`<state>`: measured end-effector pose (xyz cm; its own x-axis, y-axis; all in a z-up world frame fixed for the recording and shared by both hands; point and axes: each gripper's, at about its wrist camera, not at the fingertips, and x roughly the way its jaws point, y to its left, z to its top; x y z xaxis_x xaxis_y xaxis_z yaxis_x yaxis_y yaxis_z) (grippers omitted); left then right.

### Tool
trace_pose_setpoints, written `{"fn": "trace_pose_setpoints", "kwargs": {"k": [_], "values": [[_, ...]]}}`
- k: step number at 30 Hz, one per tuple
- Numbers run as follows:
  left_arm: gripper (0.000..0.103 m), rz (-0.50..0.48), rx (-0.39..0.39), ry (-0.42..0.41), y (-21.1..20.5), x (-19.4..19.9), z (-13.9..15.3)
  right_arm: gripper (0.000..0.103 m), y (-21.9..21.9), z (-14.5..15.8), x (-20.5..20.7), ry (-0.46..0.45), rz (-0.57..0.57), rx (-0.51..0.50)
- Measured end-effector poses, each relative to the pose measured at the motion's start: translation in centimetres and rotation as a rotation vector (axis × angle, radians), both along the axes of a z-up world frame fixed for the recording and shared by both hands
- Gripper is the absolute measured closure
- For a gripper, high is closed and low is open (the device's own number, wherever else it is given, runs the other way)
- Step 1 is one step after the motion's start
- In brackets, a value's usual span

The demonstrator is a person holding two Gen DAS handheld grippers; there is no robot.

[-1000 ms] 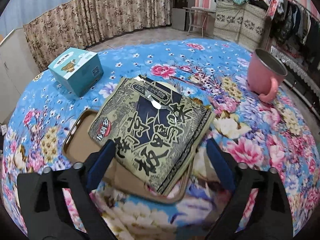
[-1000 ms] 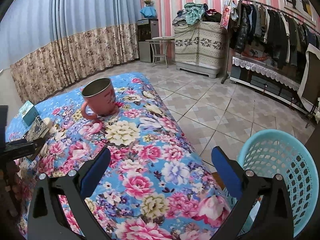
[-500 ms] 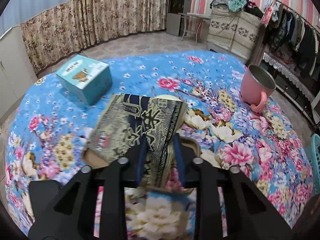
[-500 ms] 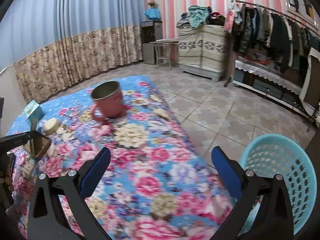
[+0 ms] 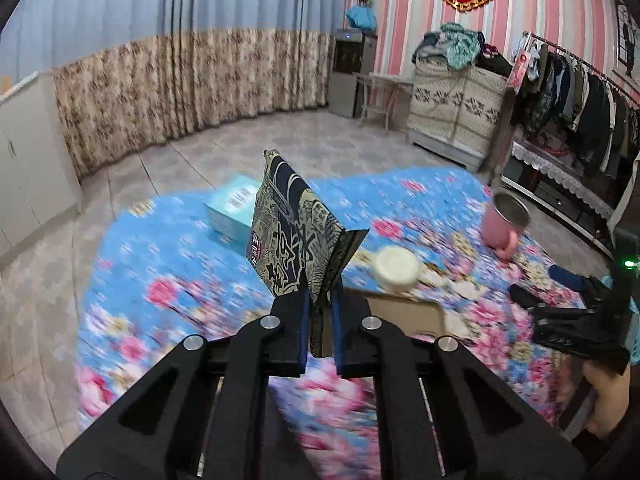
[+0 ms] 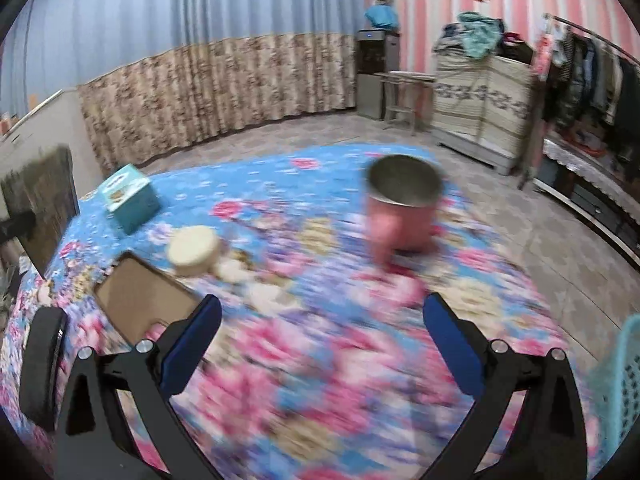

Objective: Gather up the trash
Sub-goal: 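Grasp the white round disc with the right tool while the left tool lifts the packet, then carry the printed packet and white disc over the blue basket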

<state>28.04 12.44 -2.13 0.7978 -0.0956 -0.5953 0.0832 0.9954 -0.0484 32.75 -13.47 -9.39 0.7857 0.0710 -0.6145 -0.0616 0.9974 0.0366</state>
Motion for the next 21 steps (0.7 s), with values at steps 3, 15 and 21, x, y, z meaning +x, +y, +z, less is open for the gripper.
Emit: {"fn": "trace_pose_setpoints", "kwargs": {"k": [3, 15, 21], "values": [[0.096, 0.024, 0.031, -0.018, 2.1, 0.7, -0.3, 0.005, 3.6, -0.7, 2.0, 0.018, 0.037, 0.006], [0.096, 0.078, -0.013, 0.02, 6.4, 2.4, -3.1, 0.009, 11.9, -4.0, 9.1, 0.174, 0.082, -0.038], [0.096, 0.078, -0.023, 0.031, 5.4, 2.8, -3.4, 0.042, 11.3, -3.7, 8.4, 0.176, 0.117, 0.005]]}}
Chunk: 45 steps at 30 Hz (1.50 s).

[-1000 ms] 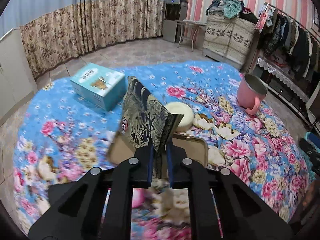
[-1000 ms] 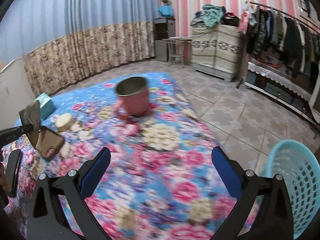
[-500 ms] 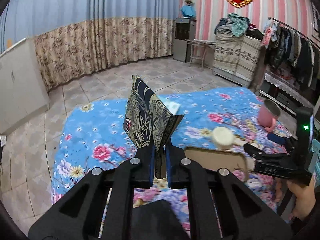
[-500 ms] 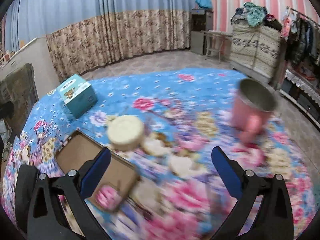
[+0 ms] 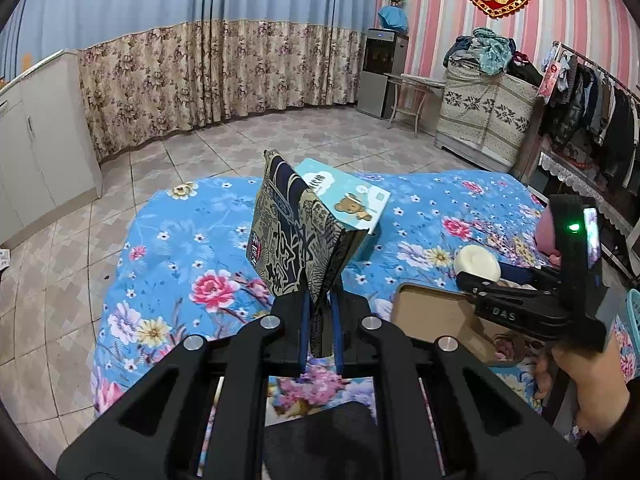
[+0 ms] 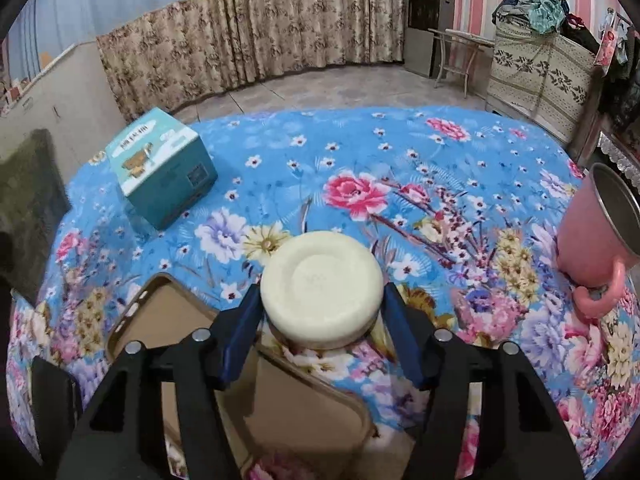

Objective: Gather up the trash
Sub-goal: 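Carry the printed packet and white disc over the blue basket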

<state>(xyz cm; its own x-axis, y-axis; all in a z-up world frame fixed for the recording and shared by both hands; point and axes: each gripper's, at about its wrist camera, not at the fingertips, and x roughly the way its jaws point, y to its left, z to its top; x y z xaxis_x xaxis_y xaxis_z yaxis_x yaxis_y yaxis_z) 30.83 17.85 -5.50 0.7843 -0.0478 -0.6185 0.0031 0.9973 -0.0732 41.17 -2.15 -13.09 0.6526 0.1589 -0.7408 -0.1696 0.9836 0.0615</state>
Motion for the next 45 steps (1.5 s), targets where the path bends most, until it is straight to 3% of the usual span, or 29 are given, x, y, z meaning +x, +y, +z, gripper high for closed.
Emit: {"fn": "trace_pose_setpoints", "kwargs": {"k": [4, 10, 19, 25, 30, 35, 45], "values": [[0.096, -0.028, 0.053, -0.016, -2.2, -0.6, 0.7, 0.042, -2.8, 2.3, -2.8, -0.089, -0.018, 0.014], [0.096, -0.08, 0.049, -0.056, -6.8, -2.0, 2.9, 0.042, -9.7, 5.9, -8.1, -0.17, -0.081, 0.047], [0.095, -0.269, 0.036, -0.113, -18.5, -6.1, 5.4, 0.042, -23.1, 10.4, -17.2, -0.256, -0.23, 0.016], [0.095, -0.403, -0.037, -0.111, -26.5, -8.3, 5.8, 0.042, -31.2, 12.2, -23.4, -0.297, -0.373, -0.049], [0.095, -0.494, -0.049, -0.122, -32.6, -9.4, 5.8, 0.042, -37.4, 12.5, -27.7, -0.312, -0.479, -0.121], [0.095, -0.627, -0.059, -0.12, -38.9, -10.2, 5.3, 0.042, -43.5, 12.0, -31.0, -0.311, -0.611, -0.085], [0.095, -0.791, -0.039, -0.033, -48.9, -11.1, 1.6, 0.042, -49.7, 10.6, -34.5, -0.323, -0.761, -0.047]]}}
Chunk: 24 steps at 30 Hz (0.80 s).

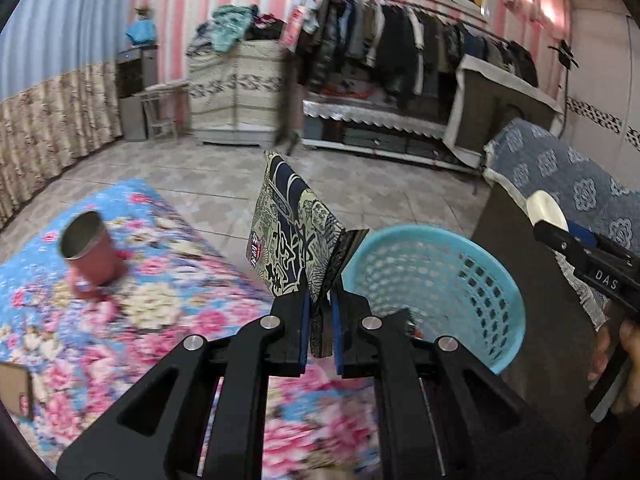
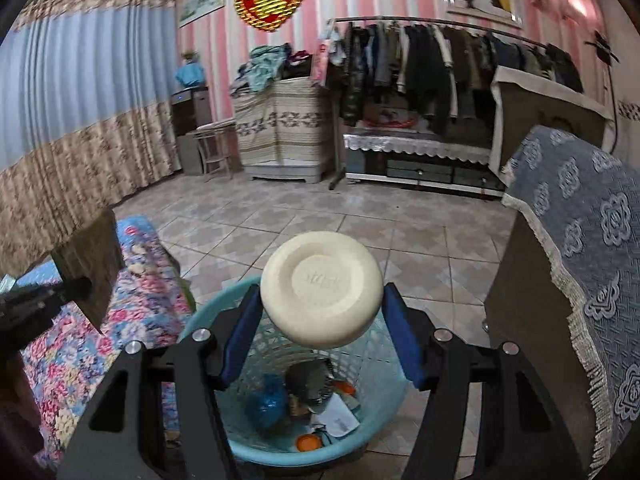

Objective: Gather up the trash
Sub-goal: 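Carry the printed packet and white disc over the blue basket, then open the left tool to drop the packet while the right tool releases the disc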

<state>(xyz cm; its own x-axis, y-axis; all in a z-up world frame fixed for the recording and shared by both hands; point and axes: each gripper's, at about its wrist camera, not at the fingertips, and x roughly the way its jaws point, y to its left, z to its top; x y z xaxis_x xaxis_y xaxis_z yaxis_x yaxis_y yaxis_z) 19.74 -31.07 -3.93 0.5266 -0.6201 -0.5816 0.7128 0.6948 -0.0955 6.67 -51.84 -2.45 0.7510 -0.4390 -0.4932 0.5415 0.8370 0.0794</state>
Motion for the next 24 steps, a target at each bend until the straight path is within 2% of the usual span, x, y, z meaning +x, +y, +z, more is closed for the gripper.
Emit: {"fn": "trace_pose_setpoints", "kwargs": {"k": [6, 11, 14, 19, 22, 24], "values": [[0.095, -0.067, 0.038, -0.019, -4.3, -1.2, -1.2, 0.042, -2.0, -1.8, -0.5, 0.002, -0.028, 0.041], [0.095, -0.118, 0.055, -0.001, -7.5, -1.9, -2.4, 0.042, -2.7, -2.3, -0.6, 0.008, -0.032, 0.043], [0.094, -0.15, 0.086, -0.027, -9.6, -2.7, -3.0, 0.042, -3.3, -2.6, -0.9, 0.01, -0.038, 0.047], [0.083, -0.166, 0.138, -0.046, -12.1, -3.0, -4.0, 0.042, -4.4, -3.2, -1.4, 0.024, -0.06, 0.058], [0.066, -0.165, 0.156, -0.057, -12.5, -3.0, -4.2, 0.042, -4.7, -3.5, -1.7, 0.029, -0.069, 0.061], [0.062, -0.163, 0.156, -0.058, -12.2, -3.0, -4.2, 0.042, -4.9, -3.7, -1.8, 0.03, -0.073, 0.069]]}}
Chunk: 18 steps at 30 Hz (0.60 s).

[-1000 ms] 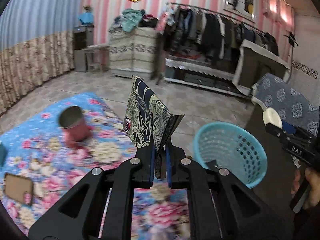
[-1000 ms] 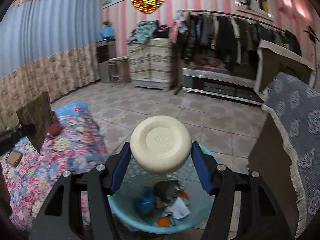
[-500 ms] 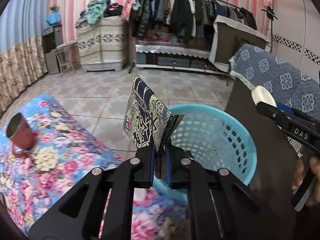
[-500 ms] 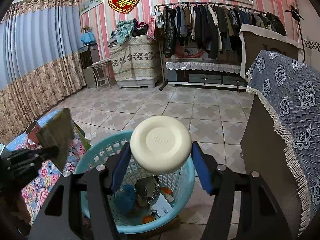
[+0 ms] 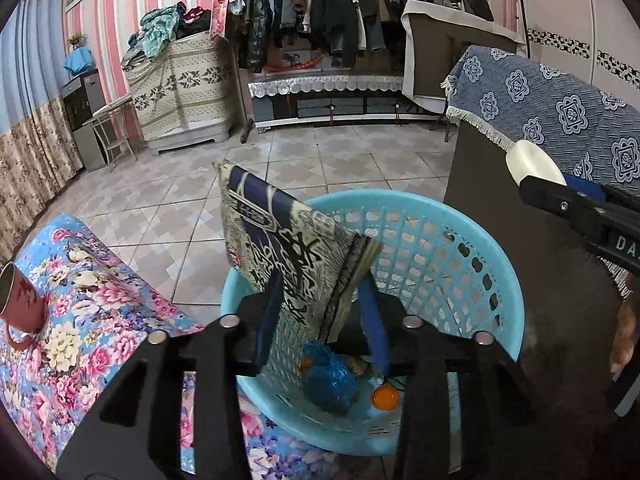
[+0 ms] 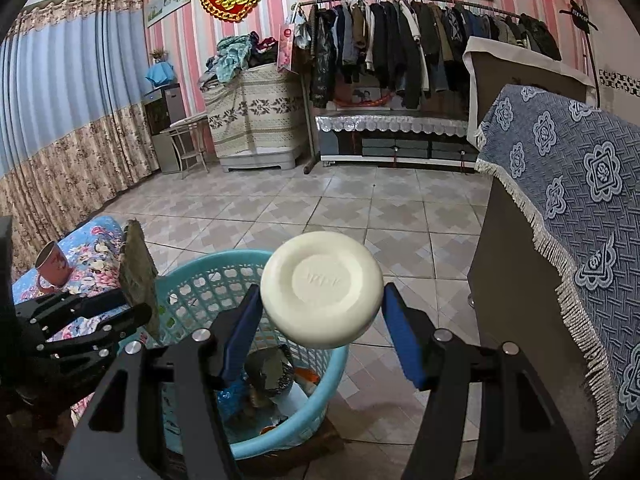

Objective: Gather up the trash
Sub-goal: 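Open the left tool to drop the packet while the right tool releases the disc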

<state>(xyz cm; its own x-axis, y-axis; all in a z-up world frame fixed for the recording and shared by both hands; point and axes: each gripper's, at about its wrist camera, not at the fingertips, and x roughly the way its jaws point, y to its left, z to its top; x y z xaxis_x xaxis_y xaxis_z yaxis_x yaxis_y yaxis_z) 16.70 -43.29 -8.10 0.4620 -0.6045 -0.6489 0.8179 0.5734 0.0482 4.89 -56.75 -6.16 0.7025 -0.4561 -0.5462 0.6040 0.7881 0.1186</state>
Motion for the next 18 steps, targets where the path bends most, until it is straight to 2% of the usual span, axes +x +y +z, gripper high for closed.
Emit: {"fn": "trace_pose_setpoints", "kwargs": {"k": [2, 7, 12, 18], "values": [[0.059, 0.002, 0.001, 0.007, 0.5, 0.2, 0.1, 0.042, 0.0, -0.3, 0.1, 0.0, -0.001, 0.009], [0.04, 0.03, 0.001, -0.017, 1.4, 0.3, 0.3, 0.042, 0.2, -0.9, 0.7, 0.011, 0.015, 0.018], [0.034, 0.048, -0.014, -0.008, 2.2, 0.8, 0.9, 0.042, 0.8, -1.2, 1.0, 0.017, 0.022, 0.018], [0.021, 0.082, -0.037, -0.01, 3.6, 1.4, 1.7, 0.042, 1.0, -1.4, 1.3, 0.022, 0.025, 0.021]]}}
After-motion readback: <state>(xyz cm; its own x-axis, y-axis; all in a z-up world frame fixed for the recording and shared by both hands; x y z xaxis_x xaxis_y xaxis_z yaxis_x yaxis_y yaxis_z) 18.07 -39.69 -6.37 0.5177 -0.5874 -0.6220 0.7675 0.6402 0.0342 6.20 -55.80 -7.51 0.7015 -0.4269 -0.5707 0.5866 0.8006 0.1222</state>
